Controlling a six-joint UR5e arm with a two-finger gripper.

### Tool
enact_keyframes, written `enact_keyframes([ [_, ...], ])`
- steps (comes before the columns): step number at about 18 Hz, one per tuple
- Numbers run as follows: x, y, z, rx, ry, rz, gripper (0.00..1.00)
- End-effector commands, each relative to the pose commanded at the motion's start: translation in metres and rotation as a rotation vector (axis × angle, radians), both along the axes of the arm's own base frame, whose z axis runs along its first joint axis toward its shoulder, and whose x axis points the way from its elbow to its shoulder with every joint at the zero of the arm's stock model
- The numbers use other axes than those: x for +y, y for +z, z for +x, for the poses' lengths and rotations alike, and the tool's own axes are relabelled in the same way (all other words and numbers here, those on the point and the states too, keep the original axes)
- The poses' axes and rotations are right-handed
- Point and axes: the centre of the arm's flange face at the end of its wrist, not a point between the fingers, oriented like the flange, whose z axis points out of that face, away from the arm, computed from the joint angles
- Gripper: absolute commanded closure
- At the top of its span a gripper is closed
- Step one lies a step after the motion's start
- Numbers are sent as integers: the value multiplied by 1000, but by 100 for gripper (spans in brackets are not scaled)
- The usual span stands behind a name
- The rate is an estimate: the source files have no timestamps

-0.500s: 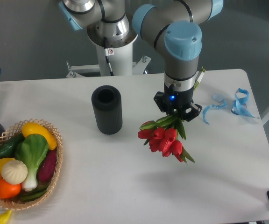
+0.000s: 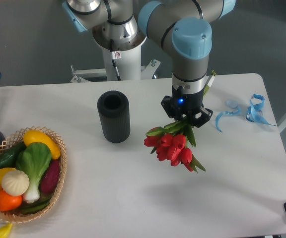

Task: Insert the flowers into the vase
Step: 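Carry the red tulip bunch with the gripper toward the black vase, then lift the tulips up and position the stems above the vase opening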

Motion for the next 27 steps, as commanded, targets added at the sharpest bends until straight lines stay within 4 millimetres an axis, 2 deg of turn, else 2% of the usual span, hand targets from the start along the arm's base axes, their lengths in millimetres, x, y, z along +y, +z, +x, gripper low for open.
enact_keyframes([
  [3,7,25,13,-5,1,181,100],
  [8,9,44,43,-61,20,520,100],
  [12,15,58,54,-204,-25,701,100],
  [15,6,64,54,-317,-62,831,100],
  [17,-5,72,54,-357,-77,902,100],
  [19,-15,78,63,-406,-107,972,100],
  [21,-35,85,67,-437,-113,1046,100],
  [23,-57,90,81,-438,-124,1100,100],
  [25,-76,83,95,-420,-151,1145,99],
  [27,-83,69,106,-410,-187,1173,97],
])
